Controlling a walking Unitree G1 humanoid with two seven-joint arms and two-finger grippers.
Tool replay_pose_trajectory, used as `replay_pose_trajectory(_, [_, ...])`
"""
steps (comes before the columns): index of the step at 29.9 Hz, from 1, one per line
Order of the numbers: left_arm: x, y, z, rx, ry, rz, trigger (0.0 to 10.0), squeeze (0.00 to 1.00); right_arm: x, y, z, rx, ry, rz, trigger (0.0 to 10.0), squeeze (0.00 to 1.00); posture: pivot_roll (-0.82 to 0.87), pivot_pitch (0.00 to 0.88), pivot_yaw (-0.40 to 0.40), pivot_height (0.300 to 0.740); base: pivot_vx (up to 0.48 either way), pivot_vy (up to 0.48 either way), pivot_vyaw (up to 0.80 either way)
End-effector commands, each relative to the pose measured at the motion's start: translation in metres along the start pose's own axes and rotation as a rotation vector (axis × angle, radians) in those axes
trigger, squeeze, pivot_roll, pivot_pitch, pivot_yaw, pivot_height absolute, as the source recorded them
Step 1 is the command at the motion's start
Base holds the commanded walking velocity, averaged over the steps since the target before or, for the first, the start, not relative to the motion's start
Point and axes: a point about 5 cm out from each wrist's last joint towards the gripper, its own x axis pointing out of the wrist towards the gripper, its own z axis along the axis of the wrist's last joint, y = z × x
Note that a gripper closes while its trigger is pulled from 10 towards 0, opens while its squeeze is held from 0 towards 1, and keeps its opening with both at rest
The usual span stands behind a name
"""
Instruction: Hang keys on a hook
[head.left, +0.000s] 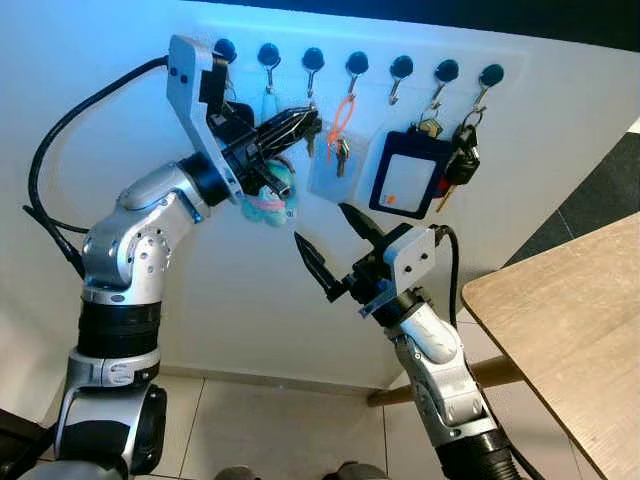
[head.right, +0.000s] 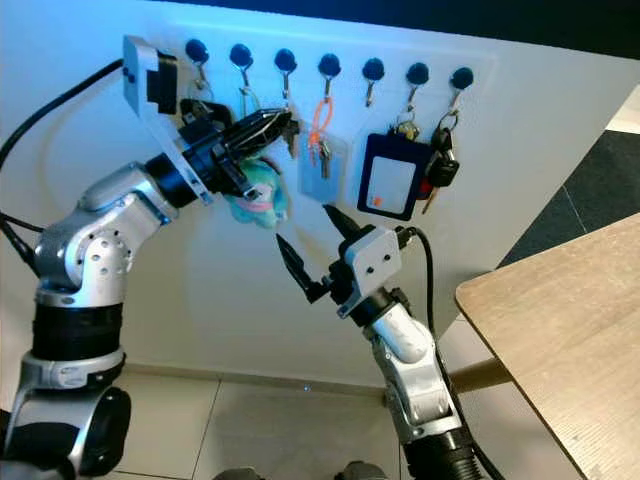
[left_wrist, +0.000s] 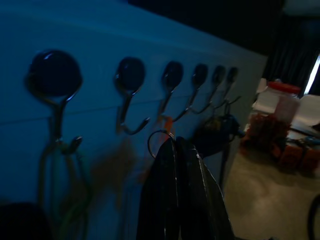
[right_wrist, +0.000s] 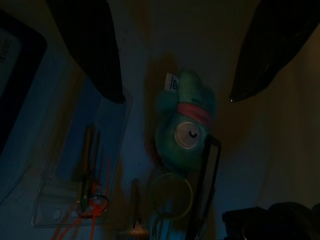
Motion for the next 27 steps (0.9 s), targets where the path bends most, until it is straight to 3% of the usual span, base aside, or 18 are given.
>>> replay_pose_trajectory(1, [0.003, -0.012, 0.008, -0.008, -0.067, -0.086, 0.0, 0.0, -0.001, 0.001, 0.002, 0.005, -0.004, 0.004, 10.0, 0.0, 0.08, 0.065, -0.061, 0.74, 0.0, 0.0, 0.0])
replay_pose_trajectory(17, [0.009, -0.002, 0.002, -0.019, -0.051, -0.023, 0.0, 0.0, 0.0, 0.0, 0.003, 0.005, -0.006, 0.003, 10.0, 0.0, 0.08, 0.072, -0.06, 0.74, 0.0, 0.0, 0.0])
replay_pose_trajectory(27, [0.013, 0.006, 0.002, -0.041, -0.09, 0.018, 0.0, 0.0, -0.001, 0.0, 0.004, 0.005, -0.003, 0.001, 10.0, 0.0, 0.08, 0.076, -0.06, 0.74, 0.0, 0.0, 0.0])
